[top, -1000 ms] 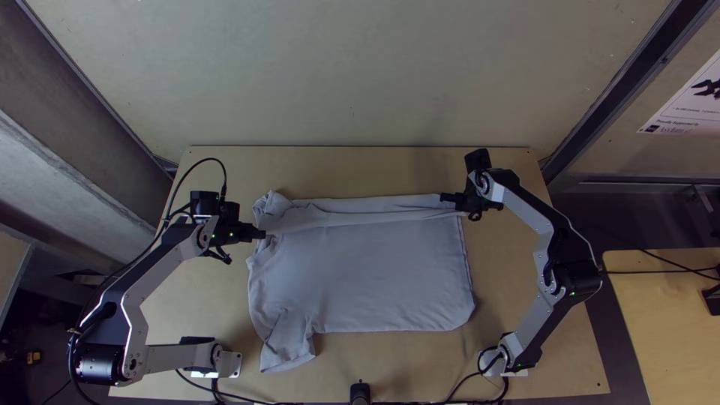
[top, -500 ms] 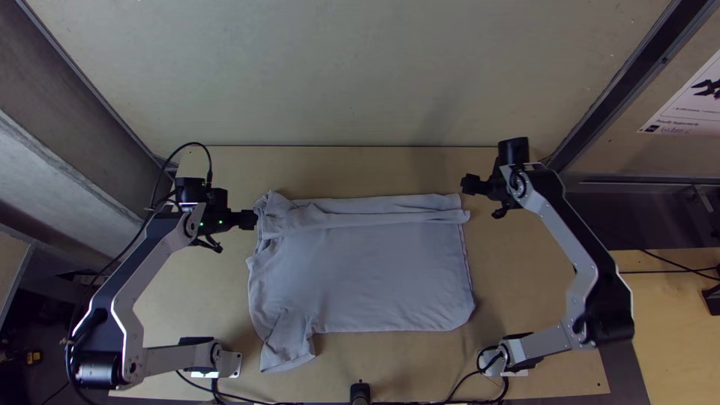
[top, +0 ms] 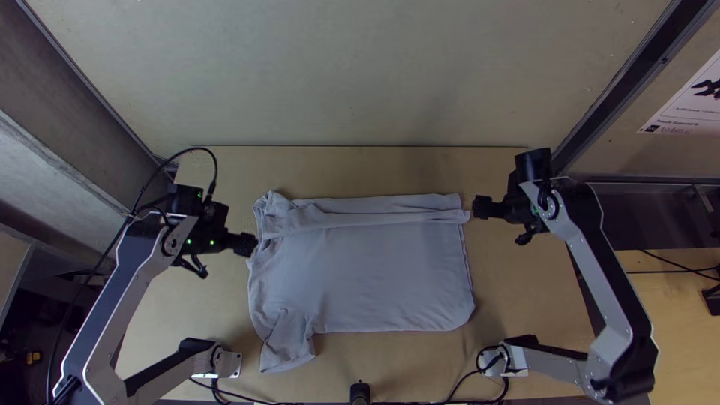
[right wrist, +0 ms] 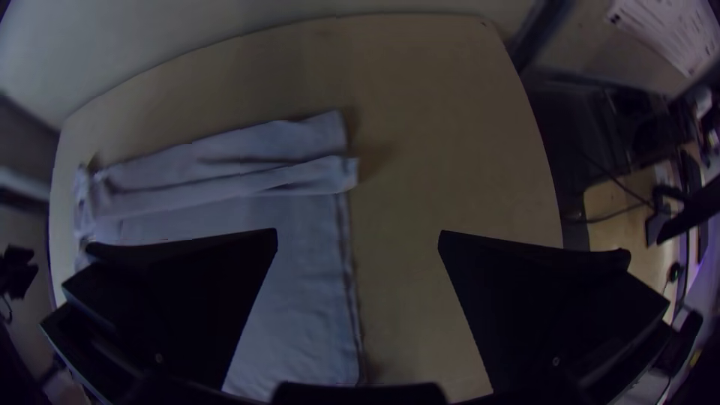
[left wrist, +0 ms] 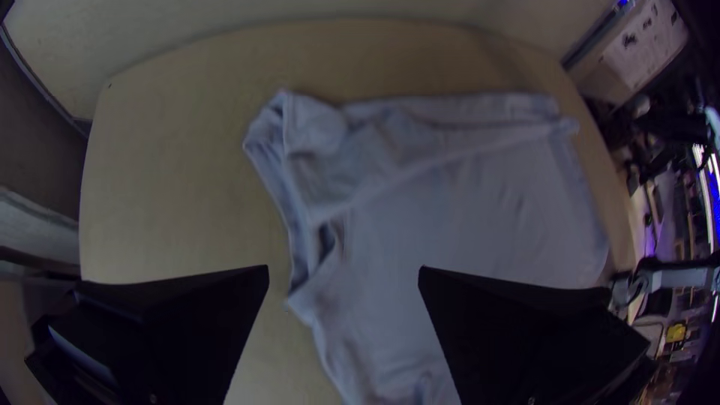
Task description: Fold the t-shirt
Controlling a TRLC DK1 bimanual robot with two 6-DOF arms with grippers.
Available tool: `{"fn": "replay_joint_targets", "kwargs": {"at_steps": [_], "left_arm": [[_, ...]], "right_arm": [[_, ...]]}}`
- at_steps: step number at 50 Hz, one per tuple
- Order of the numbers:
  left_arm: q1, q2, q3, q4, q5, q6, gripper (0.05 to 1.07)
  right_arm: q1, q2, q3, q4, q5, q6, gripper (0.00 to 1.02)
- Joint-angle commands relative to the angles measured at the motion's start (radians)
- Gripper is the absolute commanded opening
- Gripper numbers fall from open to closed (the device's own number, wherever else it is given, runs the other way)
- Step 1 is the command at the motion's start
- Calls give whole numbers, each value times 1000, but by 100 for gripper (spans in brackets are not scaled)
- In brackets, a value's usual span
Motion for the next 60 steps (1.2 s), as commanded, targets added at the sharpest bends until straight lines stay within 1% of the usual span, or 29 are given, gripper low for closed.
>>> {"fn": "replay_joint_targets", "kwargs": {"at_steps": [1, 4, 7, 12, 17, 20, 23, 26, 30, 35, 44, 48, 60], "left_arm": [[-80, -72, 3, -76, -42, 13, 102], [-128, -112, -22, -95, -60, 7, 102], [-194, -151, -42, -108, -91, -24, 102], [-260, -174, -82, -170, -93, -61, 101], [-260, -172, -125, -266, -85, -167, 102], [-252, -172, -143, -312, -45, -214, 102], [-252, -174, -169, -364, 36, -249, 102], [-250, -174, -209, -387, 61, -285, 102], [-255, -189, -258, -395, 69, -311, 102], [-260, -200, -304, -406, 70, -363, 102], [-269, -195, -366, -401, 101, -426, 102], [-270, -184, -389, -392, 105, -424, 102], [-300, -138, -450, -363, 96, -441, 102]], "right_arm": [[60, -80, 26, -42, 0, -17, 99], [66, -94, 18, -69, -1, -10, 99], [92, -109, 4, -70, -1, -13, 99], [112, -127, -19, -87, -1, -11, 99], [136, -129, -26, -134, -3, -10, 99], [149, -127, -31, -161, -6, -3, 99], [155, -129, -45, -181, -12, 4, 99], [155, -130, -59, -191, -13, 12, 99], [156, -132, -75, -217, -21, 75, 99], [156, -132, -105, -237, -30, 115, 98], [156, -124, -154, -251, -50, 119, 98], [156, -124, -166, -251, -56, 119, 95], [155, -118, -167, -250, -75, 119, 95]]}}
